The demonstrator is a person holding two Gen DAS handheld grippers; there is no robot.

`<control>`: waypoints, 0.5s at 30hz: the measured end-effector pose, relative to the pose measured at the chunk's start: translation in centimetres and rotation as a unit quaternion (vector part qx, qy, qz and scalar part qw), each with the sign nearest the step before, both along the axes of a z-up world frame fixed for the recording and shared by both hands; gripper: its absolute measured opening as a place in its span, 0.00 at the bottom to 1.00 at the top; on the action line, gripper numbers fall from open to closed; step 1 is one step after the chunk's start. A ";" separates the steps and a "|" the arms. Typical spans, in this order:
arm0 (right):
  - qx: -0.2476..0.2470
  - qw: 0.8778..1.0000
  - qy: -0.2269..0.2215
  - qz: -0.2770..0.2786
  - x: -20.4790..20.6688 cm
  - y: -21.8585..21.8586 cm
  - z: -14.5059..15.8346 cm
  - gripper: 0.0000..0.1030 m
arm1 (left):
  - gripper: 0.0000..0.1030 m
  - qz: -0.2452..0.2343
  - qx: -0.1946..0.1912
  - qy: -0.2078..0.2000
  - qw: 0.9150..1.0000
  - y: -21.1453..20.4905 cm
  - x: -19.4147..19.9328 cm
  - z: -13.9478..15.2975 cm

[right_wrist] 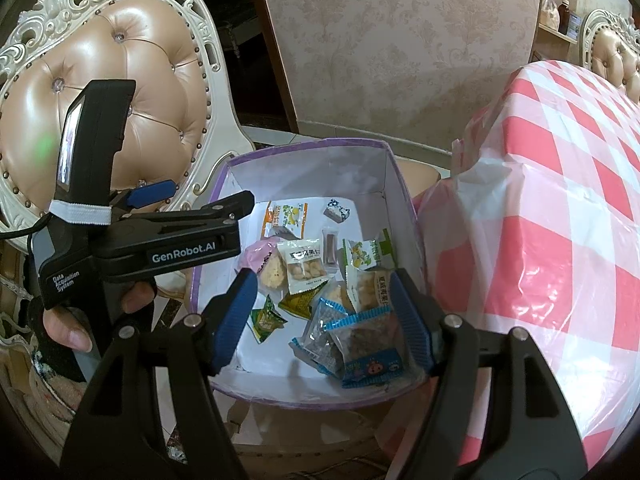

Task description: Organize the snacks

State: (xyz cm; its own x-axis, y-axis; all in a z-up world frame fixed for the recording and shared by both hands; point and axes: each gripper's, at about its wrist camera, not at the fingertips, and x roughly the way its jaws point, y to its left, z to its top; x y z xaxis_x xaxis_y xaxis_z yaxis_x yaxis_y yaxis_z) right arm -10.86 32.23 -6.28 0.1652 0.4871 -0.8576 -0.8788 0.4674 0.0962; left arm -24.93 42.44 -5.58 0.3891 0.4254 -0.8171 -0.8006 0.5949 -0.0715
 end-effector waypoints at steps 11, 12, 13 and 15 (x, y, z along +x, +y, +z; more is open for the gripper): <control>0.000 1.000 -0.001 0.001 0.0 -0.1 0.0 0.70 | 1.00 -0.002 -0.003 0.002 1.000 -0.1 0.1 -0.2; 0.000 1.000 0.000 0.001 0.0 -0.1 0.0 0.70 | 1.00 -0.001 -0.003 0.002 1.000 -0.2 0.1 -0.2; 0.000 1.000 0.000 0.000 0.0 0.0 0.0 0.70 | 1.00 -0.002 -0.003 0.003 1.000 -0.1 0.2 -0.2; -0.001 1.000 -0.001 0.001 0.0 0.0 0.0 0.70 | 1.00 -0.002 -0.004 0.003 1.000 -0.1 0.2 -0.3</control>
State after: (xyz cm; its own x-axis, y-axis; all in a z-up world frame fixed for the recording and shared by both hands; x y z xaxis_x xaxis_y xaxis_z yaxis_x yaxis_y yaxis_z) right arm -10.85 32.24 -6.30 0.1659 0.4864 -0.8579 -0.8795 0.4664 0.0944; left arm -24.77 42.30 -5.85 0.3865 0.4170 -0.8227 -0.7983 0.5980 -0.0720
